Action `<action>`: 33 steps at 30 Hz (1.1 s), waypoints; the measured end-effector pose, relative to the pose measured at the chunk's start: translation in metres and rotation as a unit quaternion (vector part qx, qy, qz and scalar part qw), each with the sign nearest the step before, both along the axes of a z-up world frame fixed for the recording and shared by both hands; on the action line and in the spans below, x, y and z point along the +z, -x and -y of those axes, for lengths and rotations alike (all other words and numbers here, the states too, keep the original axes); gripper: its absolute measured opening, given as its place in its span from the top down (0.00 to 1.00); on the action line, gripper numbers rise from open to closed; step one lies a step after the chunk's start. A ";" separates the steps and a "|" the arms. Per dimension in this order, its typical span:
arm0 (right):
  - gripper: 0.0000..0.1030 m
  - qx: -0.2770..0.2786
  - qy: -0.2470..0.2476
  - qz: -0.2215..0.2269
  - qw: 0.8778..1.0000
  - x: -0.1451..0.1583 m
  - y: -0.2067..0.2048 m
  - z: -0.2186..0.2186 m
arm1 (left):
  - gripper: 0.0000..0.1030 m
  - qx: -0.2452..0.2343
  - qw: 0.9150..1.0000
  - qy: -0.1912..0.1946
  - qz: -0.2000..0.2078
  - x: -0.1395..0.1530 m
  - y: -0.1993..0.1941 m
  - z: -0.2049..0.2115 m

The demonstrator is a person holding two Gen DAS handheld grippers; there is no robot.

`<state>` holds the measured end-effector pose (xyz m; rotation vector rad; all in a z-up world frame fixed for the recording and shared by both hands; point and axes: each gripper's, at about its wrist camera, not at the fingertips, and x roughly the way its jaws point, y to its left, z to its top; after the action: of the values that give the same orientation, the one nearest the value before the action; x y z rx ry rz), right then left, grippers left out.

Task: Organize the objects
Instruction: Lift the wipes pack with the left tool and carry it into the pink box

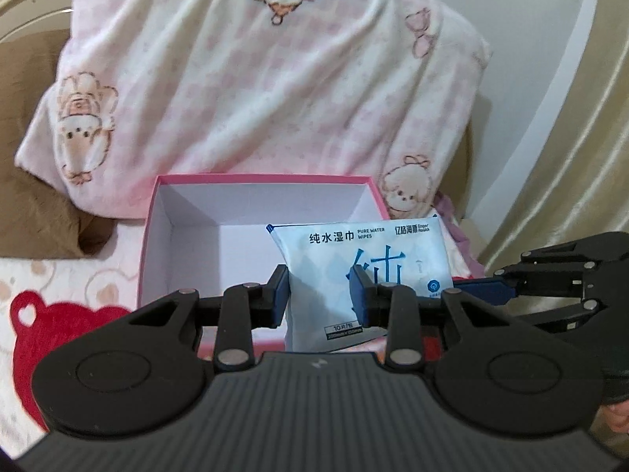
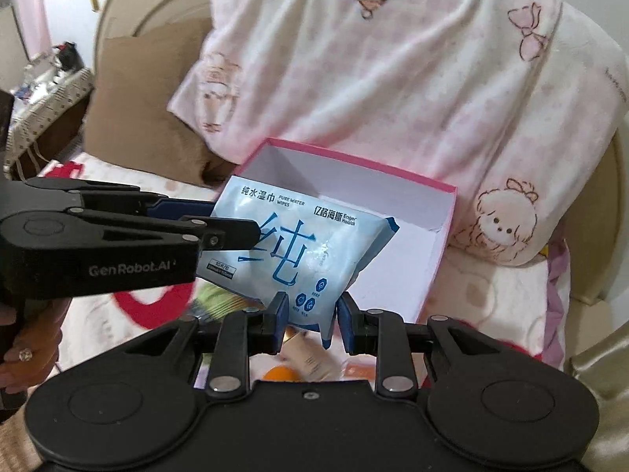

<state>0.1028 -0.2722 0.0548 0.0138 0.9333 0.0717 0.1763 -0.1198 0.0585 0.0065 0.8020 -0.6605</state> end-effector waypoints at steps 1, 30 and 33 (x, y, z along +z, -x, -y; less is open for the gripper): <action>0.69 -0.004 0.004 -0.004 1.000 -0.005 -0.010 0.003 | 0.69 -0.003 1.000 -0.003 -0.003 -0.007 -0.010 0.005; 0.70 -0.016 0.094 -0.097 0.991 -0.123 -0.161 0.029 | 0.70 0.012 0.983 -0.021 -0.183 -0.147 -0.177 0.064; 0.75 -0.049 0.101 -0.123 0.986 -0.132 -0.168 0.036 | 0.70 0.005 0.980 -0.023 -0.198 -0.155 -0.178 0.072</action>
<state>0.2703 -0.3087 -0.0774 -0.1210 1.1817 -0.1193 0.3543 -0.1920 -0.0968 -0.0884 1.2002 -0.6420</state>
